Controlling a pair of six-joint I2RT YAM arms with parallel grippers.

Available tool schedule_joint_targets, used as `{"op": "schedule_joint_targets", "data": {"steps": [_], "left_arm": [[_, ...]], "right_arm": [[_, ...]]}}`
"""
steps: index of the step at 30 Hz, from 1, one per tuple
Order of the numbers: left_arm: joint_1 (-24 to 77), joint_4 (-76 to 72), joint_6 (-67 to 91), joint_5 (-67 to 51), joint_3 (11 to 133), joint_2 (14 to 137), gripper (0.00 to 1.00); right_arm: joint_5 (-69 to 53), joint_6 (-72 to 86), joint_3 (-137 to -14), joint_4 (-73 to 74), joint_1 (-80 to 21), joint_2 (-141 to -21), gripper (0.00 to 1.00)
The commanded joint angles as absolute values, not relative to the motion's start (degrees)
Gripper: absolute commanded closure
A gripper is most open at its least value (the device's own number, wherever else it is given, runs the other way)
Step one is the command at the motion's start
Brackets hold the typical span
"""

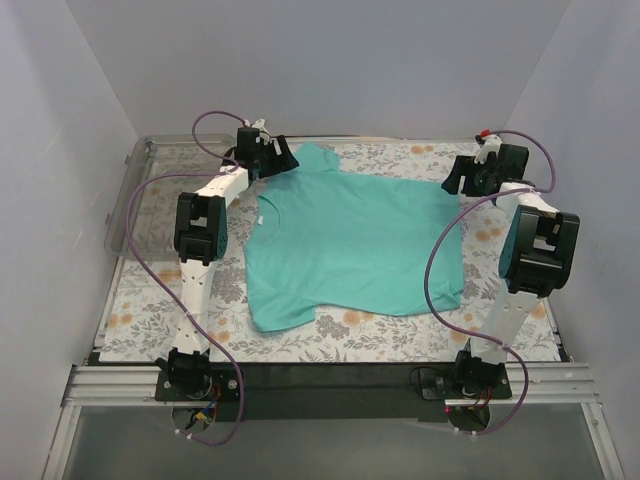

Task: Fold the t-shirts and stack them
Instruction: Flatten the tshirt out

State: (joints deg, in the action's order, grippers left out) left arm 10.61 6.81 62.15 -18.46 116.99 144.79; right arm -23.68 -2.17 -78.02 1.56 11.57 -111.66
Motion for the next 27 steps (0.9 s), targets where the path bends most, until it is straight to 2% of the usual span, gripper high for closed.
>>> {"op": "schedule_joint_targets", "data": {"steps": [1,8,14,27], "left_arm": [[10.28,8.87,56.88,-14.94,119.18,143.7,0.32],[10.28,7.21,53.27,-16.87,117.95,142.56,0.32],[10.28,5.54,53.52,-14.16,119.44,141.33,0.32],[10.28,12.21,53.7,-10.81,122.08,144.66,0.33]], "right_arm": [[-26.54,-1.93,-81.3,-1.32,11.87,-113.28,0.35],[-29.09,-1.84,-82.7,-1.49,12.04,-115.57,0.35],[-29.36,-0.35,-85.34,-1.49,12.04,-117.77,0.36],[-20.04,7.47,-93.24,-0.18,12.3,-124.54,0.44]]}}
